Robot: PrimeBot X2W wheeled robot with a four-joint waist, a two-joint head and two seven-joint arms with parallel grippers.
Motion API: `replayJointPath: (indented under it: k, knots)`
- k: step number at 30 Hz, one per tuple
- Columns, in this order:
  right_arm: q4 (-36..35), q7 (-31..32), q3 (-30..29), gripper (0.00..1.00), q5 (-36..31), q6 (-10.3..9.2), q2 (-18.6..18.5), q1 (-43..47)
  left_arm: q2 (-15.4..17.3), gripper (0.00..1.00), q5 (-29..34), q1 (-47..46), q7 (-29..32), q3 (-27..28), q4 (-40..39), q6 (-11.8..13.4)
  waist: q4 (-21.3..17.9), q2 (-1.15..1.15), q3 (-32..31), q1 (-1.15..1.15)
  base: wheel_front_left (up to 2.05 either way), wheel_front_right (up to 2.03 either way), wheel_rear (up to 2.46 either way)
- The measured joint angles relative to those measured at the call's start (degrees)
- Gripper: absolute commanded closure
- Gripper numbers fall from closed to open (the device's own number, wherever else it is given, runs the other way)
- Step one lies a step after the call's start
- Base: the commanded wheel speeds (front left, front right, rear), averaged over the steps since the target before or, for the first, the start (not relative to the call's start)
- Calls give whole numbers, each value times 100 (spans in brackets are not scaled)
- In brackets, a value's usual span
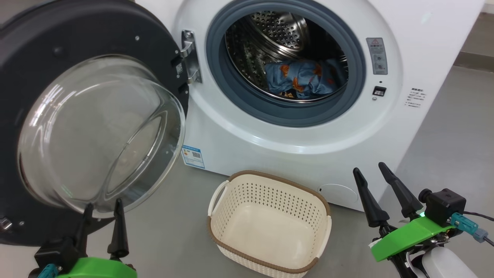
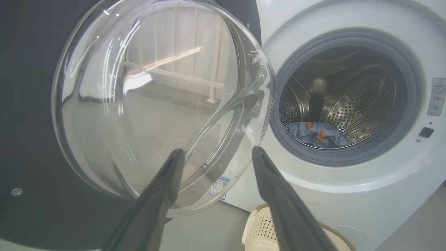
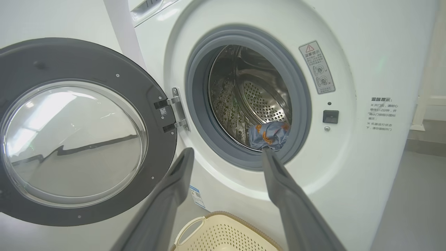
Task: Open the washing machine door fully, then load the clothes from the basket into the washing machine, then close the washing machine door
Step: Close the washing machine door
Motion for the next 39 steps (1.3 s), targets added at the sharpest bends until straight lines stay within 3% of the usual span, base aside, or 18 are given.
replayJointPath:
  k: [21, 23, 24, 33, 39]
  knots:
    - [9, 0, 70, 0, 8, 0, 5, 0, 90, 2, -33, 31, 0, -38, -183, 120, 160, 0, -69, 0, 0, 0, 0]
    - [9, 0, 71, 0, 8, 0, 5, 0, 124, 62, -32, 35, -1, -38, -281, 144, 156, 0, -73, 0, 0, 0, 0]
    - [9, 0, 70, 0, 8, 0, 4, 1, 151, 100, -26, 35, -1, -40, -346, 143, 154, 0, -75, 0, 0, 0, 0]
    - [9, 0, 56, 0, 8, 0, -7, 9, 569, 100, -220, -37, 227, 78, -1603, -40, 209, 0, -92, 0, 0, 0, 0]
    - [9, 0, 57, 0, 8, 0, -32, 10, 991, 100, -1011, -636, 720, 555, -2610, -175, 237, 0, -84, 0, 0, 0, 0]
